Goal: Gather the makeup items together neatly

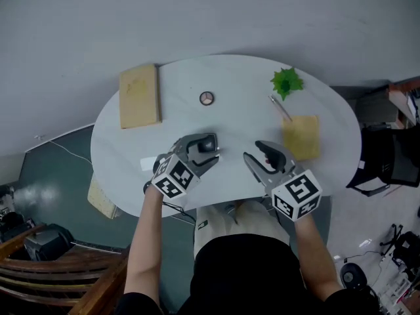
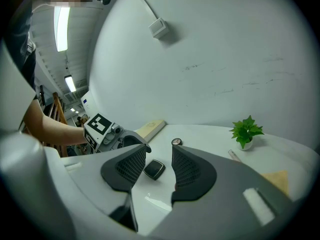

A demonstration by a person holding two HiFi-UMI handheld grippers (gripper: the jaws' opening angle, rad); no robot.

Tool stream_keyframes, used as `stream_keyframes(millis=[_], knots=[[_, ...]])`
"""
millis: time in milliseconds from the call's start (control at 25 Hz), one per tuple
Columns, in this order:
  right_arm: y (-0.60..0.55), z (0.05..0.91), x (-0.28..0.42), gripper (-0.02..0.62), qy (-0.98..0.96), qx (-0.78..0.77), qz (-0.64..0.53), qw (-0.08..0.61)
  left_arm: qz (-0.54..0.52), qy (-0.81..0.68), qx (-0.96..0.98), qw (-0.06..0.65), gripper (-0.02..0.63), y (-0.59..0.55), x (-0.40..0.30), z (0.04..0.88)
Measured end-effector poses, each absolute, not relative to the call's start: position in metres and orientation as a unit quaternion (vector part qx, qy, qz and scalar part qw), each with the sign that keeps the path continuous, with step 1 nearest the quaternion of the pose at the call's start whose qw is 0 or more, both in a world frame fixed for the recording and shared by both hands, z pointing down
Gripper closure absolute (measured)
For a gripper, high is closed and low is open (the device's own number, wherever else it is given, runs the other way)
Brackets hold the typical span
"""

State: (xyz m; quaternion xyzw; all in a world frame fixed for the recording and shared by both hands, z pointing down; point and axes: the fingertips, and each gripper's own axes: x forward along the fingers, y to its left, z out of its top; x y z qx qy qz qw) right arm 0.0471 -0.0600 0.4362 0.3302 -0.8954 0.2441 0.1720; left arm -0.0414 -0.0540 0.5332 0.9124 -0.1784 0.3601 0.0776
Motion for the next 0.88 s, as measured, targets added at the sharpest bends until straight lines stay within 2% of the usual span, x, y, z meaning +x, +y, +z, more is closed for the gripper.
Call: stream_keyframes(millis=[240,440,480,880], knots=[[-0.058,0.436,0.053,0.428,-0.895,0.332,0.236,0.18,0.341,-0.228,0.909,0.071,0.407,-0.041,-0.032,0.517],[-0.057,0.437,0.059,0.428,-0.895,0.335,0.226,0.187,0.309,-0.282,0.905,0.084,0.469,-0.038,-0.032,0.501],[-0.057,0.437,0.06,0.428,-0.895,0.336,0.224,0.188,0.301,-0.296,0.902,0.086,0.499,-0.039,-0.034,0.496],[-0.064,0.432,0.084,0.428,-0.891,0.359,0.195,0.199,0.246,-0.384,0.886,0.086,0.607,-0.043,-0.047,0.45]])
